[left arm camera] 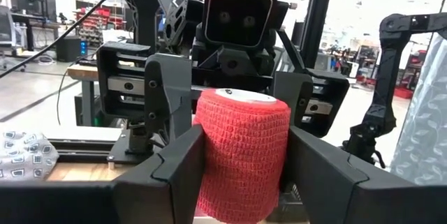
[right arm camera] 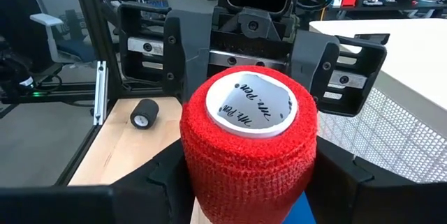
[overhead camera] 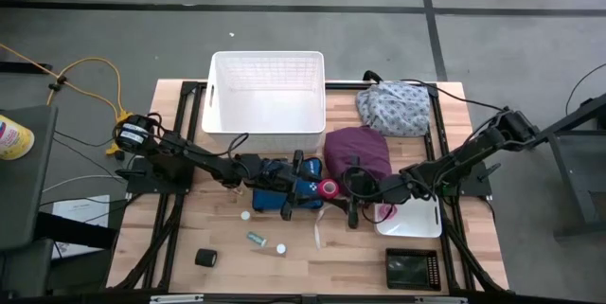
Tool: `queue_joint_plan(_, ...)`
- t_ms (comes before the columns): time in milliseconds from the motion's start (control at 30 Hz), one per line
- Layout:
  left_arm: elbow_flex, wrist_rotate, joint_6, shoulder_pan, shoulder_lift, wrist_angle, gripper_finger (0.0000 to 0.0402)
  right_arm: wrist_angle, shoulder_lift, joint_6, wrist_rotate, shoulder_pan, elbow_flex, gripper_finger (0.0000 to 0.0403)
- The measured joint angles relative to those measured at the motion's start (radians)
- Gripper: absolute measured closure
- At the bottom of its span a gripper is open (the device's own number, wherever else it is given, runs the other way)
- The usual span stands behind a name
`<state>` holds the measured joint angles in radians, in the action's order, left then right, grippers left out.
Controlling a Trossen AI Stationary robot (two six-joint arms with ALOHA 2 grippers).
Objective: Pick & Place Medicine items
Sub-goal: Put the red bandage into the white bin
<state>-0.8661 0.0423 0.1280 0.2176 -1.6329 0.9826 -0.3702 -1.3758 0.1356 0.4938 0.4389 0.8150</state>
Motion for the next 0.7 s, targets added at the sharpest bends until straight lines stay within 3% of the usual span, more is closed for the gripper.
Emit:
queue_joint_plan(500,0.000,0.015,-0.020,0.004,0.000,0.001,0.0213,0.000,0.000,-0.001,0.001,0.000,0.000,0.0203)
queue_joint_plan(700,0.000,-0.026,-0.030,0.001,0.000,0.000,0.0207,0.000,0.000,-0.001,0.000,0.001,0.000,0.0203)
